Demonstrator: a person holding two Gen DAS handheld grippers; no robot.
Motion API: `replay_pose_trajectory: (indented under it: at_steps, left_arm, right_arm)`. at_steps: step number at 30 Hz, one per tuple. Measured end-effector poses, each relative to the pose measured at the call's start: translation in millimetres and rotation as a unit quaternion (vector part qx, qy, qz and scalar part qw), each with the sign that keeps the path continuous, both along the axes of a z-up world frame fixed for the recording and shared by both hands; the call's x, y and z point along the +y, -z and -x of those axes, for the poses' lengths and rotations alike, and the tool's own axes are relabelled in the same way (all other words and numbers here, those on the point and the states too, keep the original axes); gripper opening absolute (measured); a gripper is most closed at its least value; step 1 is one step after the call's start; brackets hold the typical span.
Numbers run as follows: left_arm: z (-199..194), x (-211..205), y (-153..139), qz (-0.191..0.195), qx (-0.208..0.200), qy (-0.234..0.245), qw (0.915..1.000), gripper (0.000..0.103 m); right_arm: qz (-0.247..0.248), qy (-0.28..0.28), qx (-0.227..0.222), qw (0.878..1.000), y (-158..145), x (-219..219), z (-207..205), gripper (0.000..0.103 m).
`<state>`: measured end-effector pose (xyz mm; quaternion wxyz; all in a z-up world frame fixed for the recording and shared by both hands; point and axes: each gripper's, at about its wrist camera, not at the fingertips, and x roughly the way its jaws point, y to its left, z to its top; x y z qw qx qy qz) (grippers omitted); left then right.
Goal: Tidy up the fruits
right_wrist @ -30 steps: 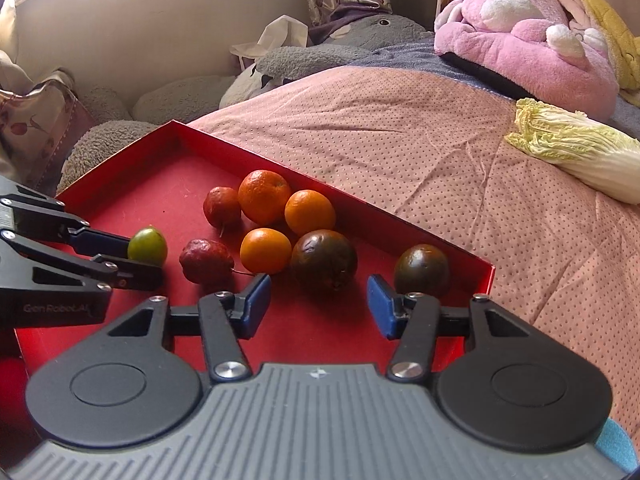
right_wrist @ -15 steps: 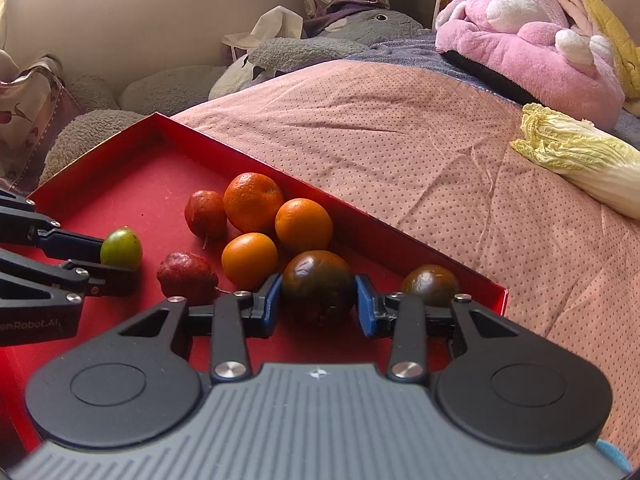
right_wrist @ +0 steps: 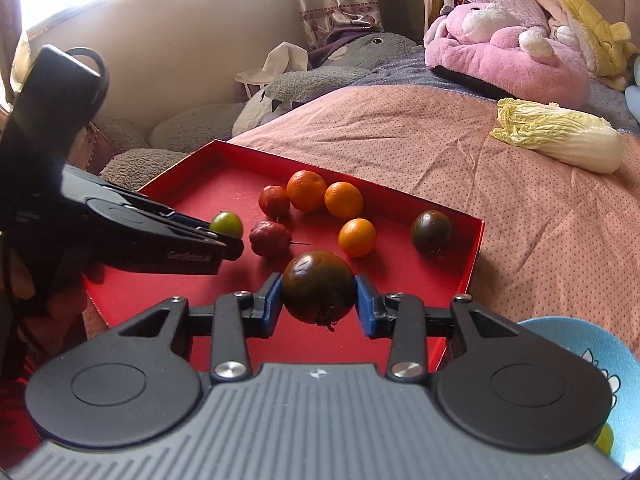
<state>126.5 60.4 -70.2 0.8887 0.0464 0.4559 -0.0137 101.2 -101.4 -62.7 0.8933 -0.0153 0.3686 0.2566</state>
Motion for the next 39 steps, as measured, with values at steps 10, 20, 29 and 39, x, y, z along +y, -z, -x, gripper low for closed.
replay_pose_trajectory:
  at_steps: [10,20,29,39]
  left_arm:
    - [9.0,-5.2,-8.6,0.002,-0.013,-0.013,0.9998,0.031]
    - [19.0,-13.1,-15.8,-0.003,-0.027,-0.015,0.9995,0.031]
    - [23.0,-20.0,-18.8,-0.003,-0.034,-0.019,0.9992,0.031]
    - [25.9,-27.6,-20.0,0.001,-0.035,-0.016,0.9993,0.031]
  right_arm:
    - [0.0,-0.002,-0.001,1.0,-13.6,-11.3,38.0,0.044]
    - [-0.016,0.004,-0.006,1.0,-20.7,-21.7,59.2,0.044]
    - [-0.029,0.0,-0.012,0.999,-26.5,-26.4,63.1,0.044]
    - [-0.033,0.005,-0.012,0.999,-27.9,-31.9,66.7,0.044]
